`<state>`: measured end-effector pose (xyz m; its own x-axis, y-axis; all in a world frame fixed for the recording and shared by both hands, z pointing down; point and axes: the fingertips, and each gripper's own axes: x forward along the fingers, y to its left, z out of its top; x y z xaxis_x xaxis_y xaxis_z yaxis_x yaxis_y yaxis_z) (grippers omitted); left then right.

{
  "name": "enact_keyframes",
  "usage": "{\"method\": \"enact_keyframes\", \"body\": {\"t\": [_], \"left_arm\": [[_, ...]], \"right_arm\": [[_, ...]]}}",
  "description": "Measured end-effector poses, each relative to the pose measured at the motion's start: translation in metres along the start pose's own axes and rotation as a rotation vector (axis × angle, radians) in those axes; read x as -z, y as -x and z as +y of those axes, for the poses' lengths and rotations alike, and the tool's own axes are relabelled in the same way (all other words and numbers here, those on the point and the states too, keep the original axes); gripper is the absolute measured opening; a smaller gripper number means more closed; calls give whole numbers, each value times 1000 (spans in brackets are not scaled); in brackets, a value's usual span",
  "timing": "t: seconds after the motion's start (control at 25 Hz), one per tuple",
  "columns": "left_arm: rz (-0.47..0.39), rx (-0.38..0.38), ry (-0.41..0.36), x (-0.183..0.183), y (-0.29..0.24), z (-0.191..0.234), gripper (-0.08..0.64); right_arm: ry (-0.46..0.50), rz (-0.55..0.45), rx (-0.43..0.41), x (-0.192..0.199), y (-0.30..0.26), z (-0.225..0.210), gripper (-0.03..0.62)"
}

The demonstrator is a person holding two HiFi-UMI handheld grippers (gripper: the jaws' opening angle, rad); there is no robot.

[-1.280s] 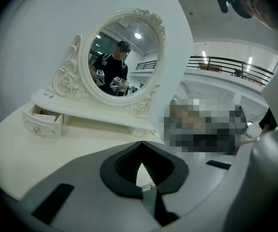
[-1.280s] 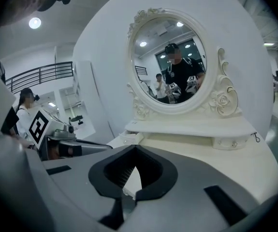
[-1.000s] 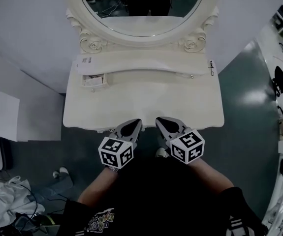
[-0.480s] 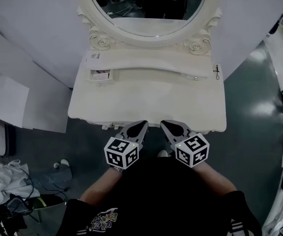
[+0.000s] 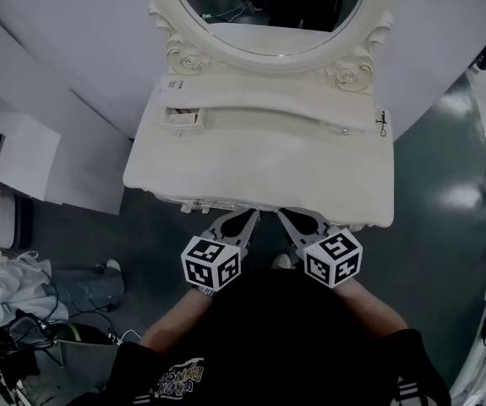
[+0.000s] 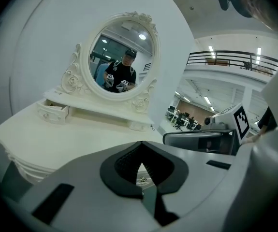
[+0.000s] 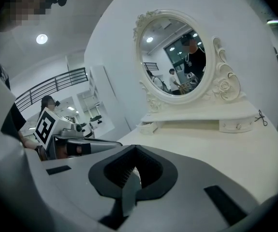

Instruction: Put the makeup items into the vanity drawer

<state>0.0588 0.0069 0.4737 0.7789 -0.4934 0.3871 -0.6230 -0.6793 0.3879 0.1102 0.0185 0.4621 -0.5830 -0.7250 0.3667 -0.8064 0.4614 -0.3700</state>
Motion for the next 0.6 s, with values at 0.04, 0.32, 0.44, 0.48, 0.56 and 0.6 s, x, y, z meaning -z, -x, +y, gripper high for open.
{"method": "enact_keyframes", "body": {"t": [0.04, 0.32, 0.44, 0.48, 0.56, 0.6], "left_arm": [[1, 0, 0, 1, 0, -2, 0], [4, 13, -9, 2, 2, -10, 0], [6, 21, -14, 1, 0, -13, 0], [7, 22, -15, 1, 0, -13, 0], [8, 25, -16, 2, 0, -13, 0], [8, 27, -16, 2, 0, -13, 0]], "right_arm": [[-3, -1, 1, 1, 2, 0, 29], [-5, -16, 11, 2, 12, 2, 29], [-8, -22, 14, 1, 14, 1, 29], [-9, -24, 16, 1, 14, 1, 29], [-11, -26, 19, 1, 15, 1, 29], [-11, -25, 20, 1, 15, 1, 29]]}}
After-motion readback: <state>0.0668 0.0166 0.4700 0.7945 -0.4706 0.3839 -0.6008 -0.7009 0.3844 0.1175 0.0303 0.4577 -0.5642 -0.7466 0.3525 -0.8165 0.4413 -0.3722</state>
